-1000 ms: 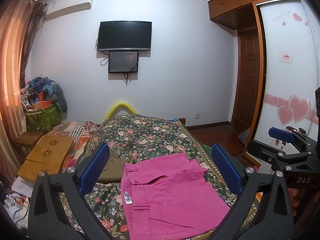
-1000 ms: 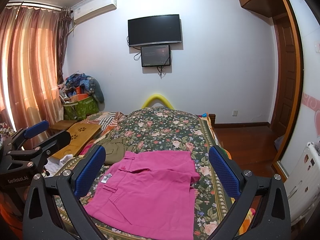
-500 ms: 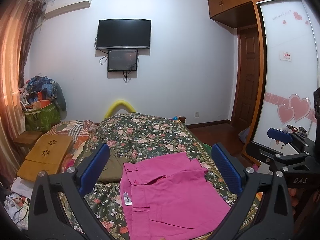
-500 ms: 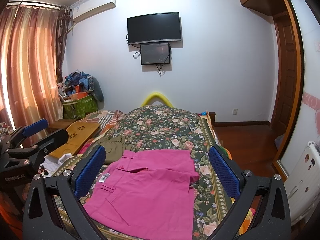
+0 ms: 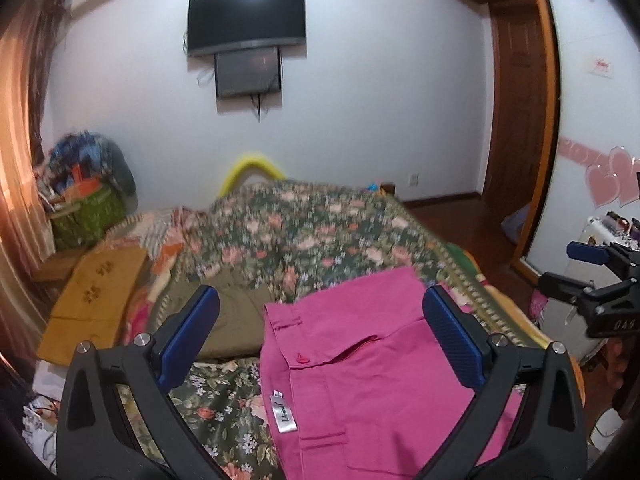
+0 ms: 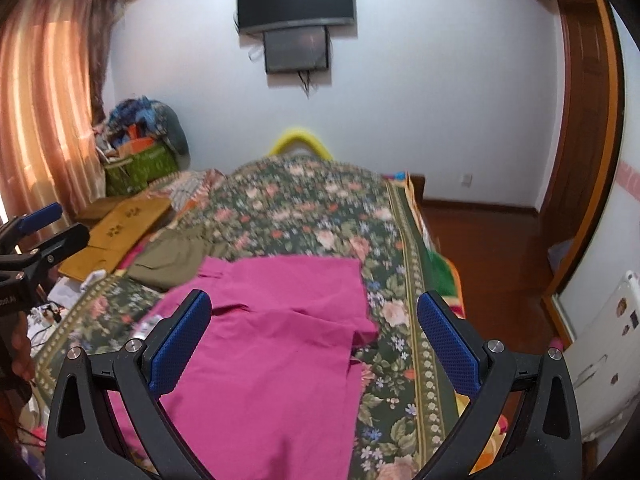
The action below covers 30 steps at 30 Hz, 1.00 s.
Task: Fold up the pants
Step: 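Lower the left tool to the pink pants waistband while the right tool grasps the hem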
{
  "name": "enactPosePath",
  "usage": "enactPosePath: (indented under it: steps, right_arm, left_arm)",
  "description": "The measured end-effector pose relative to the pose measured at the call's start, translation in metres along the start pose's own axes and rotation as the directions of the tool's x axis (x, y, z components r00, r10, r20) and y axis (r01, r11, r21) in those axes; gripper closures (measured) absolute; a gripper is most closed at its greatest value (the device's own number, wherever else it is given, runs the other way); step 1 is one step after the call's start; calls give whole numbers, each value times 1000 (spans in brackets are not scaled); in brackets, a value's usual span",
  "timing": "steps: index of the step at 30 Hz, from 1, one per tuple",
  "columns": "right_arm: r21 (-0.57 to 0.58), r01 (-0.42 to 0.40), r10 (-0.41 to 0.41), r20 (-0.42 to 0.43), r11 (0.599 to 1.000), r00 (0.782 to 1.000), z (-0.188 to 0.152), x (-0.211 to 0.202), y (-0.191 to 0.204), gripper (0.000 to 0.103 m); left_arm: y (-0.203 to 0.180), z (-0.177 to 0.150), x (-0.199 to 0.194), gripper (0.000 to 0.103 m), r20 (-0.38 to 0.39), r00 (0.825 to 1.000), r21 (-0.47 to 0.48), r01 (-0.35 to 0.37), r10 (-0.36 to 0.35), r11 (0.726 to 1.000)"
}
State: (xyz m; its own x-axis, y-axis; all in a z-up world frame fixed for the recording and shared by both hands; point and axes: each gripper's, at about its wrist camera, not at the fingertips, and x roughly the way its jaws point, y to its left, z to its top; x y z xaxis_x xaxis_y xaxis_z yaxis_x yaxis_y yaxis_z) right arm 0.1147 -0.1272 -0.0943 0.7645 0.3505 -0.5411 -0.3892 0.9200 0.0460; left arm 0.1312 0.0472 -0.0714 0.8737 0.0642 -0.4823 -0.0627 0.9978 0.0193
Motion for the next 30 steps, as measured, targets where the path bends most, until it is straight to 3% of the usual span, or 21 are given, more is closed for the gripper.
enactPosePath:
  steps: [6,13,16,21,25,27,30]
  right_arm:
    - [34,13,-9,-94,999,996,-8,44,-24,1]
    - [73,-2,22,-264,997,964,-37,104,-44,4]
    - [98,-21,54,-349,995,936,-57,126,-51,17]
    - [186,-54,135,-455,981,880,-83,154,-61,52]
    - [228,-86,179,-425,970,887,-83,153,-64,66]
    - [219,-113,199,-422,969,884,-83,151,-63,89]
    - [222,-137,223,-430,965,875,-89,151,-63,94]
  left_arm:
    - [20,-16,78,0,-140,990,-43,-7,1,999]
    - [36,-54,148,0,-343,938,-91,10,-41,996]
    - [36,-69,161,2,-391,919,-88,17,-50,996]
    - [34,-86,174,23,-458,882,-116,62,-108,991]
    - [31,-93,175,41,-485,859,-156,98,-162,983]
    - [29,-95,173,49,-495,856,-143,90,-150,986]
    - [31,-99,170,67,-503,854,-143,74,-137,987]
